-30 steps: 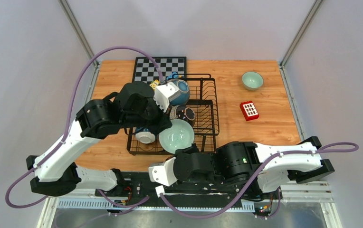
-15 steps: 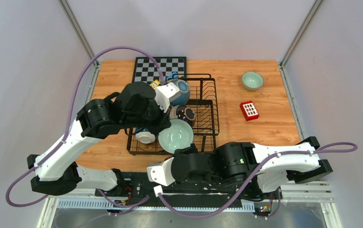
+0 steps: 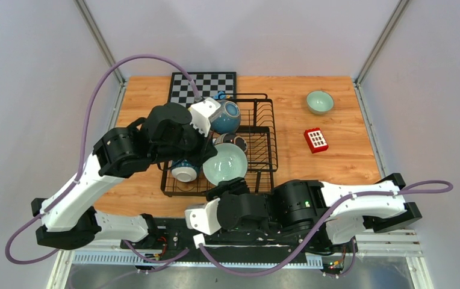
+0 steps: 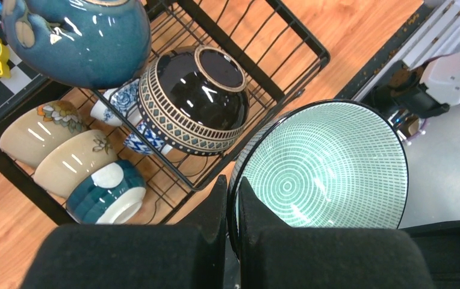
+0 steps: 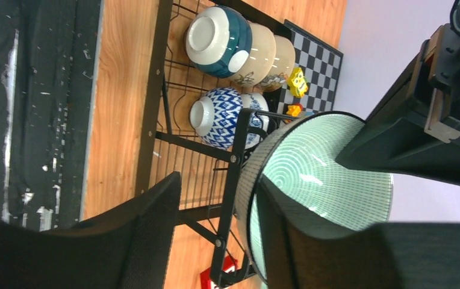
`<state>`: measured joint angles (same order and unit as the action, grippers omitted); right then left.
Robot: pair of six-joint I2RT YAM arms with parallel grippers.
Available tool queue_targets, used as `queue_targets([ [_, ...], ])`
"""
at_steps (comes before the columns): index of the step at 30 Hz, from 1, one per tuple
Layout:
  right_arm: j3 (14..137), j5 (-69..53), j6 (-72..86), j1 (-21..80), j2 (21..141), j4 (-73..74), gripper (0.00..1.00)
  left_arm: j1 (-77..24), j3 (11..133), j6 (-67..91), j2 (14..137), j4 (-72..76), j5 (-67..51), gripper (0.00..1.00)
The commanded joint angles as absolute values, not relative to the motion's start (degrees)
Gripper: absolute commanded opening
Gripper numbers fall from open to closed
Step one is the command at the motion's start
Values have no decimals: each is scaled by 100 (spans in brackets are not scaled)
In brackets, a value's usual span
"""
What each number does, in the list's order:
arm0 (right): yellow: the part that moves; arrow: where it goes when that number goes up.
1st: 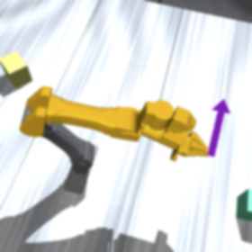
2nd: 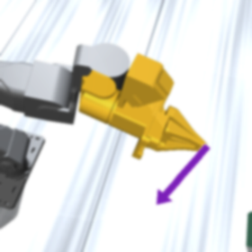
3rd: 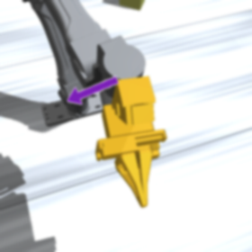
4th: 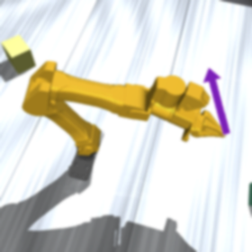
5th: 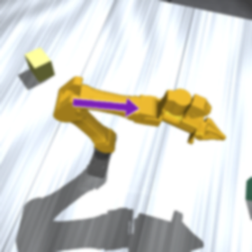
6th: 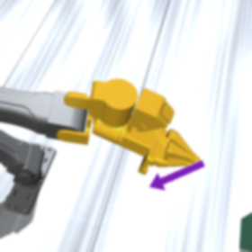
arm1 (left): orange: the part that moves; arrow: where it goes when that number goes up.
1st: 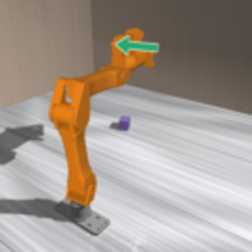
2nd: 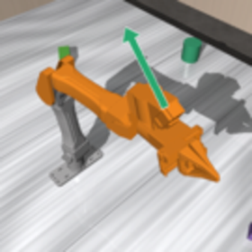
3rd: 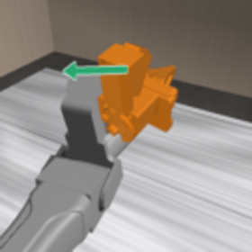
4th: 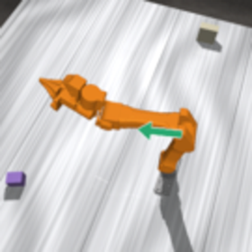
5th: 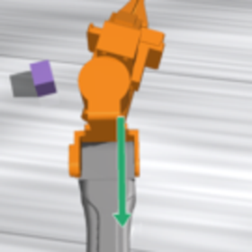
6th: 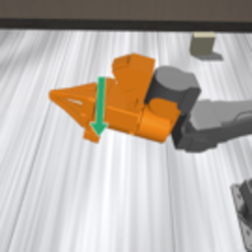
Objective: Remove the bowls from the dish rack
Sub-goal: Pick up the bowl from the dish rack.
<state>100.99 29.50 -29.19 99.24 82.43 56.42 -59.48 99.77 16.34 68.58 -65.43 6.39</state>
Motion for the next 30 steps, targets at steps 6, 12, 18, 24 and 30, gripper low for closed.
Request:
queue_targets([
  [6,11000,2673,-2371,10134,8148,5689,68,-5946,9998,2048,6575,-5816,1457,0],
  [12,11540,3229,-1762,10121,7597,4553,71,-5940,9813,2273,6368,-5664,2328,0],
  [18,12021,4441,534,9036,7493,4569,67,-5940,9624,2910,6201,-5584,3098,0],
  [24,10973,3094,2353,7098,7055,4632,60,-5940,9468,3549,6171,-5712,3432,0],
  [30,10855,2771,2618,6904,7203,4590,62,-5939,9279,4024,6095,-5791,3554,0],
])
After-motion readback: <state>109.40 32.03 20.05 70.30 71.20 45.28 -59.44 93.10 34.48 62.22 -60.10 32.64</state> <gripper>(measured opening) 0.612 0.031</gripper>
